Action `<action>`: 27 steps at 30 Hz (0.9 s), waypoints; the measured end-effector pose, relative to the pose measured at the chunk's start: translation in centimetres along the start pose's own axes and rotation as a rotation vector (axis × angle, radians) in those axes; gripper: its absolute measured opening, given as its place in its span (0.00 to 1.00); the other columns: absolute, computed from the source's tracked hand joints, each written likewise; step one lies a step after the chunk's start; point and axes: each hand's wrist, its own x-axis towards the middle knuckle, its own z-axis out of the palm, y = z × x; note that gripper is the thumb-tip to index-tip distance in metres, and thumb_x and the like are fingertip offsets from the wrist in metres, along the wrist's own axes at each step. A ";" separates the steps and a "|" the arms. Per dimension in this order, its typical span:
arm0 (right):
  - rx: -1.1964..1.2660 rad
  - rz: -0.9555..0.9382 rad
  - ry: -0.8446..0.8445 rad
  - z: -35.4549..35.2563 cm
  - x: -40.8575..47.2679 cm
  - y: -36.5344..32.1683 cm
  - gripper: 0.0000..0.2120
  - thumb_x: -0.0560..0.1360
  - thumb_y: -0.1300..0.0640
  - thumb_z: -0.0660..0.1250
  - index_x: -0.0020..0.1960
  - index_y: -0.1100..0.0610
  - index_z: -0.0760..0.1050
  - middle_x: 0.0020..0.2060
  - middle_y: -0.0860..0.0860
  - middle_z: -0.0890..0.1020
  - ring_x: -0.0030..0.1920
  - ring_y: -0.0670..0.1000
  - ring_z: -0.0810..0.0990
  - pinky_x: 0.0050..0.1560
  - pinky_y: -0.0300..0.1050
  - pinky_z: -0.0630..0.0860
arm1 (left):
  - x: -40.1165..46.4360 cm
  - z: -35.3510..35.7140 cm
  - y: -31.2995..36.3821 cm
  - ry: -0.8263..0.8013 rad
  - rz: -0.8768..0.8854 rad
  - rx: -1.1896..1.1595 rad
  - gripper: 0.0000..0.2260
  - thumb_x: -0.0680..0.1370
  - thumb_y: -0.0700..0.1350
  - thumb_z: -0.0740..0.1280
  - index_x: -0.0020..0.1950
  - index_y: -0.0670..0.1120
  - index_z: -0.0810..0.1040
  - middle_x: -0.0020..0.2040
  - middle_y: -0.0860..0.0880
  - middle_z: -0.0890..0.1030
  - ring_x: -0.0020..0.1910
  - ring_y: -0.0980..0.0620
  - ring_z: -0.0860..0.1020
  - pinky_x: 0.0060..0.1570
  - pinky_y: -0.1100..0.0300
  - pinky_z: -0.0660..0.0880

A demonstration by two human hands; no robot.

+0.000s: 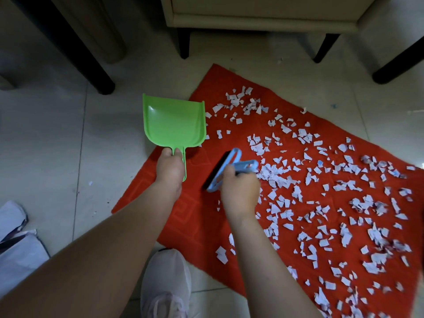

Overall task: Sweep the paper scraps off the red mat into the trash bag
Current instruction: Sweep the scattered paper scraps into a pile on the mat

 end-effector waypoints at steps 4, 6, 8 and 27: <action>-0.168 0.004 -0.006 -0.1 0.0 2.0 0.15 0.77 0.55 0.58 0.38 0.63 0.74 0.29 0.53 0.75 0.32 0.55 0.74 0.30 0.41 0.63 | -0.2 0.0 0.0 0.002 -0.003 0.005 0.07 0.82 0.45 0.55 0.53 0.47 0.71 0.54 0.47 0.75 0.53 0.47 0.73 0.52 0.55 0.68; -0.217 0.013 0.115 -1.4 0.1 2.9 0.14 0.78 0.55 0.58 0.40 0.63 0.75 0.29 0.53 0.74 0.31 0.55 0.74 0.29 0.41 0.62 | -0.1 -0.1 -0.1 0.008 -0.008 0.008 0.07 0.82 0.45 0.54 0.52 0.47 0.71 0.53 0.47 0.75 0.52 0.48 0.73 0.52 0.55 0.69; -0.160 -0.007 0.190 -2.5 -0.2 3.0 0.15 0.78 0.55 0.59 0.39 0.64 0.75 0.28 0.54 0.76 0.30 0.55 0.75 0.30 0.41 0.65 | -0.1 -0.2 -0.2 0.020 -0.008 0.016 0.07 0.82 0.45 0.54 0.51 0.46 0.71 0.53 0.46 0.75 0.52 0.47 0.73 0.51 0.55 0.69; -0.097 -0.205 -0.127 -0.2 -1.2 -0.6 0.10 0.78 0.55 0.60 0.42 0.59 0.75 0.34 0.56 0.80 0.37 0.58 0.78 0.37 0.47 0.71 | -0.1 -0.3 -0.5 0.028 -0.004 0.012 0.07 0.82 0.45 0.55 0.51 0.45 0.71 0.51 0.45 0.75 0.50 0.47 0.73 0.52 0.54 0.70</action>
